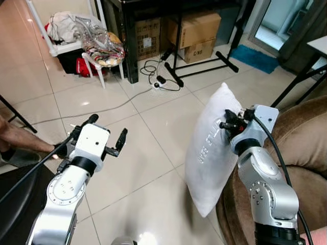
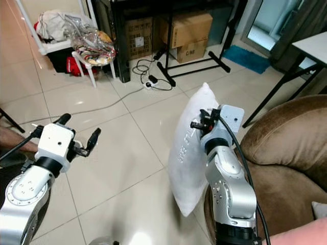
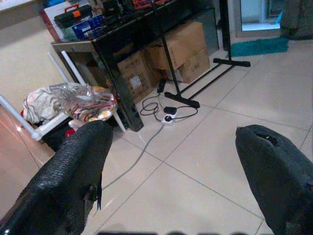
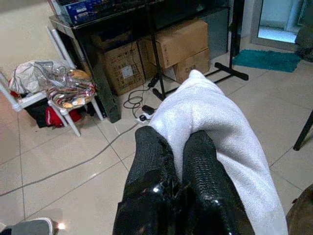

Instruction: Move the pillow to the sofa from floor

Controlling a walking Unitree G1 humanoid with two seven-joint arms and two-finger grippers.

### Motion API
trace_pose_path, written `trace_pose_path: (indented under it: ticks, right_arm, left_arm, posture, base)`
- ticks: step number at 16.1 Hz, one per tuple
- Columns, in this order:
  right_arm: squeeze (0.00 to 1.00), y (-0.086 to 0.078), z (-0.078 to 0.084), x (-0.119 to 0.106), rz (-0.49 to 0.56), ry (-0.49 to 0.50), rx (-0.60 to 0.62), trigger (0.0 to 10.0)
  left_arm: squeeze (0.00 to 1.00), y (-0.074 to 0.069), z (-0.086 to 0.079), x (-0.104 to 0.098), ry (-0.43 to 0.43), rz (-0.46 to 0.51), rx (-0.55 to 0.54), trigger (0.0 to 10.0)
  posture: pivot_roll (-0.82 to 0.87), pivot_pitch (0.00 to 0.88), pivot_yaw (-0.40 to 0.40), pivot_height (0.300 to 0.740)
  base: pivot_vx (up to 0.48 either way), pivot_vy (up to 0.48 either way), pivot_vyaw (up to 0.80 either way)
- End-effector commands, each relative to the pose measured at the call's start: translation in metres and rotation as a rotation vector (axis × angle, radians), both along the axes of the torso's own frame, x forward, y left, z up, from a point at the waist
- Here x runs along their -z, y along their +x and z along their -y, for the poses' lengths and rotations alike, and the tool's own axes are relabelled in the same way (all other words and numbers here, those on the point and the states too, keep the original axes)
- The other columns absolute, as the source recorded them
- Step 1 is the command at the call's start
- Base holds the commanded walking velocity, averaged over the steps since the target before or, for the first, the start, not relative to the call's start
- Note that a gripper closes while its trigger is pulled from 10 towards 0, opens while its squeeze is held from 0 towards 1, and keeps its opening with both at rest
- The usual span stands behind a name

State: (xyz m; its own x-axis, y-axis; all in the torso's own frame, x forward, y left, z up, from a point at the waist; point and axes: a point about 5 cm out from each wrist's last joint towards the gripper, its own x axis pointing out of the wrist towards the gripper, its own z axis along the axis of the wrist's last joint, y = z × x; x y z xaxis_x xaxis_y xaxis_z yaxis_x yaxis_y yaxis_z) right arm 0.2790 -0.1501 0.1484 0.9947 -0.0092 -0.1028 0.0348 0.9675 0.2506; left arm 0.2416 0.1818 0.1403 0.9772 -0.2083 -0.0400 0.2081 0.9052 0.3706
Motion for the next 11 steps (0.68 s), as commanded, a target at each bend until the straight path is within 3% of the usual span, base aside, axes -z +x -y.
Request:
trace_pose_path:
  ticks: [1,11]
  right_arm:
    - [0.0,0.0002,0.0022,-0.0073,0.038,0.01,0.012,10.0]
    - [0.0,0.0003,-0.0018,0.0009,-0.006,-0.021,-0.009,10.0]
  left_arm:
    - [0.18,0.0002,-0.0005,0.001,-0.003,-0.006,0.006,10.0]
    - [0.18,0.0009,0.001,0.0026,-0.003,-0.011,0.007,10.0]
  posture:
    - [0.01,0.0,-0.046,0.74]
    - [0.0,0.0,-0.05,0.74]
  base:
    - [0.0,0.0,0.0]
    - [0.0,0.0,0.0]
